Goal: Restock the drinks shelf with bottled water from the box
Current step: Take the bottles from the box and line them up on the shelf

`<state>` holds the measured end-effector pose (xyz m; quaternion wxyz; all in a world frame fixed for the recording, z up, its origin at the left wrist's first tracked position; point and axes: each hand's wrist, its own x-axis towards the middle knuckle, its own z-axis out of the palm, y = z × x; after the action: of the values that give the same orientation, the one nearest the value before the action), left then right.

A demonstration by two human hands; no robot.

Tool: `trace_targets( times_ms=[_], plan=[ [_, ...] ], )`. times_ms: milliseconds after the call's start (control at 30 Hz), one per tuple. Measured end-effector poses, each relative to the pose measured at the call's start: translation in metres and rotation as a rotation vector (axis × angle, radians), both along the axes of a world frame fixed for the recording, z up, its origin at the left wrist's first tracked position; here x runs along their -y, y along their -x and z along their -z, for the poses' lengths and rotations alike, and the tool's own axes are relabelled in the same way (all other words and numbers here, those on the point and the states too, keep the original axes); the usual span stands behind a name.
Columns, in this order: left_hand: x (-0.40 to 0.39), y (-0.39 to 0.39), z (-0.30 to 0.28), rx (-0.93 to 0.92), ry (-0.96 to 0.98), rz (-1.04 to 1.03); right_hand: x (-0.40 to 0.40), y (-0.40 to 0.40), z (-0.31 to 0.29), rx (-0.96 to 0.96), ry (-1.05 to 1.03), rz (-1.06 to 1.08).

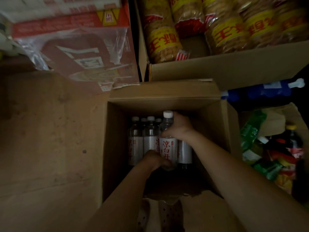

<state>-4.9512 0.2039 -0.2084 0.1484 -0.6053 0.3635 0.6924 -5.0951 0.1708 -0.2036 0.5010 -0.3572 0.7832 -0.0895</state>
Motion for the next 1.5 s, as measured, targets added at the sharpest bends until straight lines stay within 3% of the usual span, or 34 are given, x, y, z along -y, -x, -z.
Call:
trace_targets(
  times_ms=[267, 500, 800, 1000, 1233, 1500],
  plan=[
    [0.016, -0.002, -0.101, -0.186, 0.133, 0.075, -0.018, 0.013, -0.136, 0.204, 0.228, 0.049],
    [0.031, 0.013, -0.247, -0.371, 0.365, 0.078, -0.016, 0.057, -0.327, 0.266, 0.469, 0.213],
    [0.047, 0.096, -0.499, -0.601, 0.729, 0.323, -0.049, 0.127, -0.6, 0.064, 0.734, 0.275],
    [0.012, 0.151, -0.637, -0.79, 0.884, 0.514, -0.126, 0.151, -0.747, -0.115, 0.892, 0.421],
    [-0.08, 0.225, -0.723, -0.973, 0.874, 0.68, -0.246, 0.168, -0.844, -0.372, 1.002, 0.65],
    [-0.23, 0.297, -0.78, -1.125, 0.836, 0.928, -0.421, 0.186, -0.894, -0.624, 1.015, 0.945]
  ],
)
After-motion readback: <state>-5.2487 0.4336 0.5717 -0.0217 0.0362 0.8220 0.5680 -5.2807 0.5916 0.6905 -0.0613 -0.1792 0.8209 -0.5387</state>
